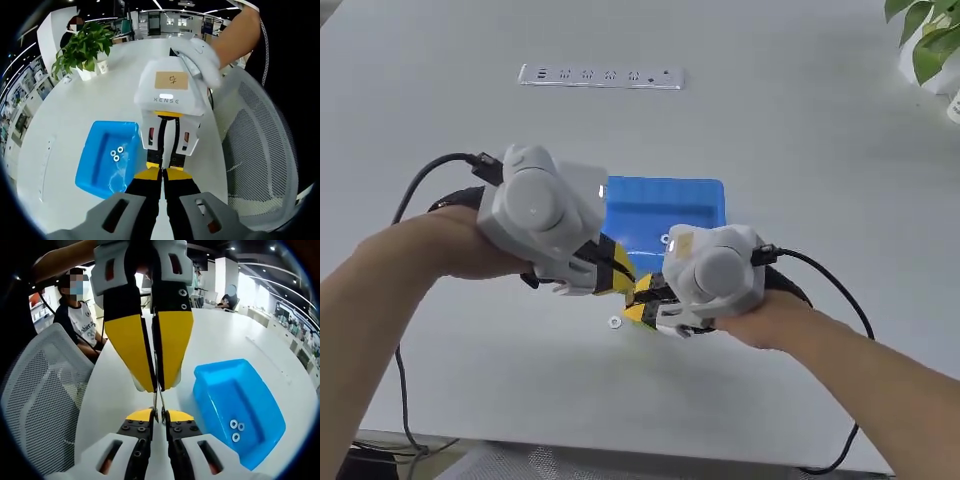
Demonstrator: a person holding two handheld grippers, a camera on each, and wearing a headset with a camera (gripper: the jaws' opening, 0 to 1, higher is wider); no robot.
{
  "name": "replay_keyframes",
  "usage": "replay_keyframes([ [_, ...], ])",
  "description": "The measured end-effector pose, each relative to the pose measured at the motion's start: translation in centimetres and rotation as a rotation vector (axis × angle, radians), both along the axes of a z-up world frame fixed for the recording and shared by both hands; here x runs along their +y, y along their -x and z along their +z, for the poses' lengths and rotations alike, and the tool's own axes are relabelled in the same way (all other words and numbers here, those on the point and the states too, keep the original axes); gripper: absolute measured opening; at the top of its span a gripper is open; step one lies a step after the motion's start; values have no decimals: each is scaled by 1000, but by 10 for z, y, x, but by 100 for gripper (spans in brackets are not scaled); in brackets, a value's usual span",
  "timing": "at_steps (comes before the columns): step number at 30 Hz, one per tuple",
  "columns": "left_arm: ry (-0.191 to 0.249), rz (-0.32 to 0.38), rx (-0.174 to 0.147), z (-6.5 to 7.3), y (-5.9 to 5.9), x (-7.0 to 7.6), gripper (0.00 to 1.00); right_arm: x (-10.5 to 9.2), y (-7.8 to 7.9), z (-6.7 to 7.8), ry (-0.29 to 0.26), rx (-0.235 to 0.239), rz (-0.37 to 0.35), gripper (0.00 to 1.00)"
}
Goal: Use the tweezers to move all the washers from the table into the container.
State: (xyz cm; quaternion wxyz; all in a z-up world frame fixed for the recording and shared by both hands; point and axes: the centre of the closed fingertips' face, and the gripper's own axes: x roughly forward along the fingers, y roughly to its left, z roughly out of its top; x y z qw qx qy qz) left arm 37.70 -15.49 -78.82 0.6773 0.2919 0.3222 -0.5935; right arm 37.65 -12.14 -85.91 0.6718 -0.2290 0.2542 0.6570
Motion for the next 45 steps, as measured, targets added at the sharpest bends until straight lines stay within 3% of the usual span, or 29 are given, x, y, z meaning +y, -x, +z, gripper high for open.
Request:
replay_keyframes([
  [34, -3, -7, -7, -1, -3, 0, 5, 1, -1, 1, -6, -13, 2, 13],
  [45, 8, 0, 17, -1, -2, -3, 5, -1, -1, 1, -8, 14, -8, 13],
])
